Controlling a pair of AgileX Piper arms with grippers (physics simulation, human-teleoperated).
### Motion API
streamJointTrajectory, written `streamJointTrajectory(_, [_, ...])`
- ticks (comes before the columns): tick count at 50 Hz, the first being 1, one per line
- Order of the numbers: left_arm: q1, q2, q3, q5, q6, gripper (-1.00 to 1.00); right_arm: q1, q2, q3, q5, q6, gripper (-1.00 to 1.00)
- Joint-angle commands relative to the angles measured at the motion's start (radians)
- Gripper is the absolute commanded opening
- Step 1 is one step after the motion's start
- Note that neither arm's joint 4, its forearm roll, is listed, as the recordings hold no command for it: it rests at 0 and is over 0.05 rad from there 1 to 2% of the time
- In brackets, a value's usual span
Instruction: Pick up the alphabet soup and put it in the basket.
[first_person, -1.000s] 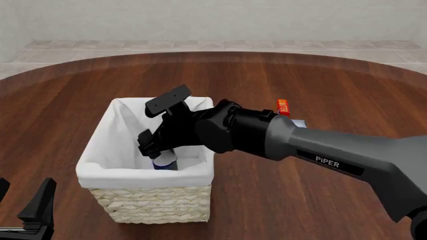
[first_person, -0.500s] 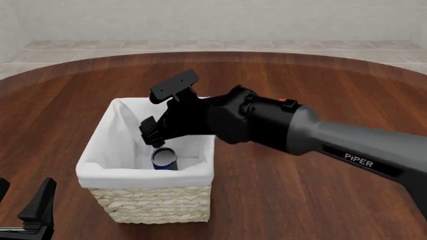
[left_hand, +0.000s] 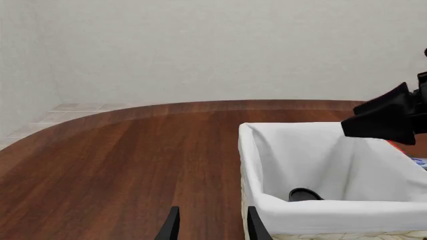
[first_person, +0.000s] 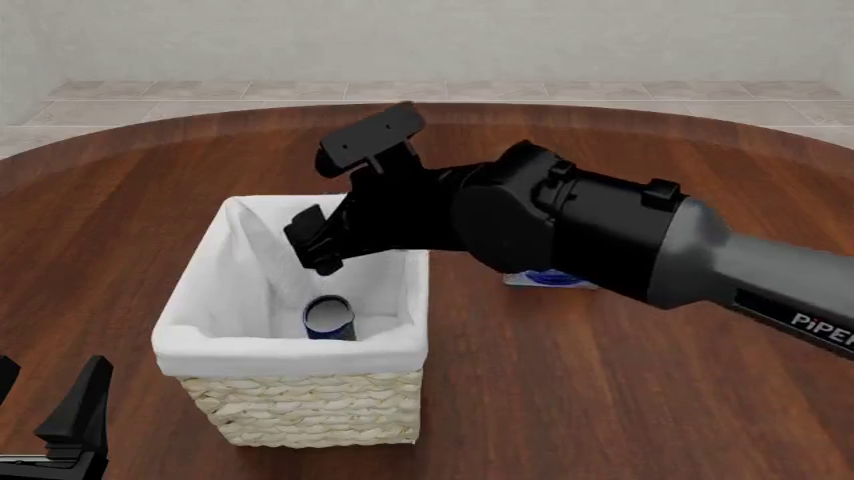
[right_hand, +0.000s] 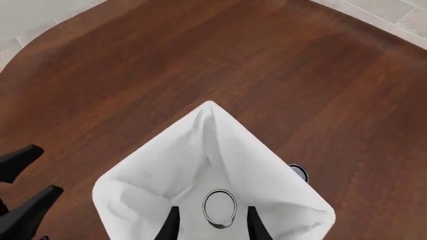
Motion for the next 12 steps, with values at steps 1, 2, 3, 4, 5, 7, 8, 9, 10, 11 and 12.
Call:
streamJointTrajectory(1, [0.000,0.000,0.000,0.000,0.000,1.00,-0.001,-0.058,0.011,0.017,-0.006,1.00])
streamJointTrajectory(2, [0.000,0.000,0.000,0.000,0.000,1.00,-0.002,-0.062,0.011,0.017,-0.004,1.00])
streamJointTrajectory(3, [0.000,0.000,0.000,0.000,0.000,1.00,-0.001,-0.067,0.013,0.018,-0.006,1.00])
streamJointTrajectory(4, [0.000,0.000,0.000,0.000,0.000,1.00,-0.001,-0.074,0.016,0.018,-0.007,1.00])
streamJointTrajectory(5, [0.000,0.000,0.000,0.000,0.000,1.00,-0.001,-0.074,0.016,0.018,-0.007,1.00])
streamJointTrajectory(7, [0.000,0.000,0.000,0.000,0.000,1.00,-0.002,-0.087,0.020,0.019,-0.005,1.00])
streamJointTrajectory(8, [0.000,0.000,0.000,0.000,0.000,1.00,-0.003,-0.093,0.022,0.019,-0.007,1.00])
streamJointTrajectory(9, [0.000,0.000,0.000,0.000,0.000,1.00,-0.007,-0.098,0.024,0.018,-0.010,1.00])
streamJointTrajectory(10, [0.000,0.000,0.000,0.000,0.000,1.00,-0.007,-0.107,0.028,0.019,-0.006,1.00])
streamJointTrajectory(11, [0.000,0.000,0.000,0.000,0.000,1.00,-0.007,-0.114,0.031,0.019,-0.013,1.00])
streamJointTrajectory(12, [0.000,0.000,0.000,0.000,0.000,1.00,-0.008,-0.122,0.033,0.019,-0.014,1.00])
